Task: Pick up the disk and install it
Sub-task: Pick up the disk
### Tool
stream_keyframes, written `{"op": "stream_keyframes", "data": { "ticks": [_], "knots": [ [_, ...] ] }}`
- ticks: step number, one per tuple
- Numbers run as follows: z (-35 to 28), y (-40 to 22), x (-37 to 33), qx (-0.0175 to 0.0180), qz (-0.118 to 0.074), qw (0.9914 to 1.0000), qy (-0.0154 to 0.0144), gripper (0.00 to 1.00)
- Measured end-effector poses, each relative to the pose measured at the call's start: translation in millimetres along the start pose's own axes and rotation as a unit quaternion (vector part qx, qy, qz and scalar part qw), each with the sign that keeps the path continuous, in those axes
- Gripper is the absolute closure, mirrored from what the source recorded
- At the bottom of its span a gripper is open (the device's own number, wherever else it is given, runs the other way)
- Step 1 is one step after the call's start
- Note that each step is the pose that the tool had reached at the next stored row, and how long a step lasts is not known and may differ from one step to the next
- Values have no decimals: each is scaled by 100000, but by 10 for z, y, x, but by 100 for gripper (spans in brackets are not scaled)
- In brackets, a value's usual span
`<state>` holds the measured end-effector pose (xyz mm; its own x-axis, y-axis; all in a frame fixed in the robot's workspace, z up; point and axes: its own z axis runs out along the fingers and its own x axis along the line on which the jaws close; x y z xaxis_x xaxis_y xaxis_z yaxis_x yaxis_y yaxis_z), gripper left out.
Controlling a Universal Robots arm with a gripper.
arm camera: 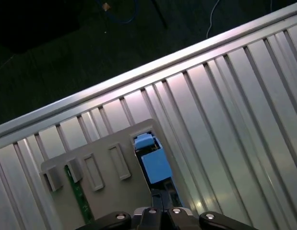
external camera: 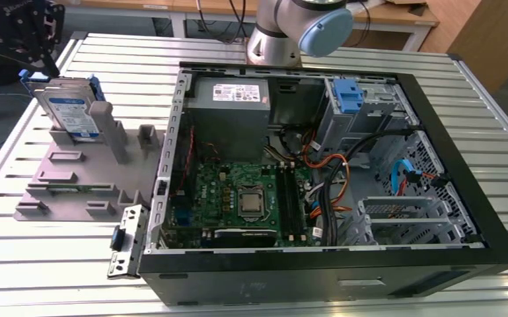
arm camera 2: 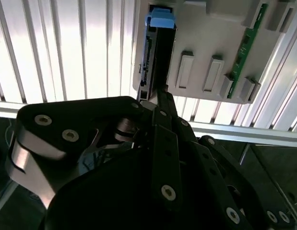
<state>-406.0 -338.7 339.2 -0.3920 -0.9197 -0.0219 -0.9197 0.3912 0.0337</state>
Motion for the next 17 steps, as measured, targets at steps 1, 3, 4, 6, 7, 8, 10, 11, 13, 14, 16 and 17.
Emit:
{"op": "stream_keyframes", "data": {
  "ticks": [1, 3, 4, 6, 7, 8, 10, 11, 13, 14, 16, 17],
  "knots": [
    [2, 0, 0, -16, -894, 99996, 28, 89],
    [6, 0, 0, -58, -2762, 99962, 91, 89],
    [8, 0, 0, -77, -3629, 99934, 121, 89],
    [12, 0, 0, -117, -5398, 99854, 182, 89],
    [13, 0, 1, -139, -6265, 99803, 213, 89],
    [15, 0, 0, -155, -7096, 99747, 241, 89],
    [18, 0, 1, -192, -8764, 99615, 296, 89],
    [19, 0, 1, -207, -9492, 99548, 317, 89],
    [22, -3, -1, -213, -10304, 99467, 332, 89],
    [22, -6, -3, -224, -10393, 99458, 342, 89],
    [22, -17, -9, -227, -10587, 99437, 351, 89],
    [23, -21, -12, -231, -10679, 99427, 355, 89]
  ]
}}
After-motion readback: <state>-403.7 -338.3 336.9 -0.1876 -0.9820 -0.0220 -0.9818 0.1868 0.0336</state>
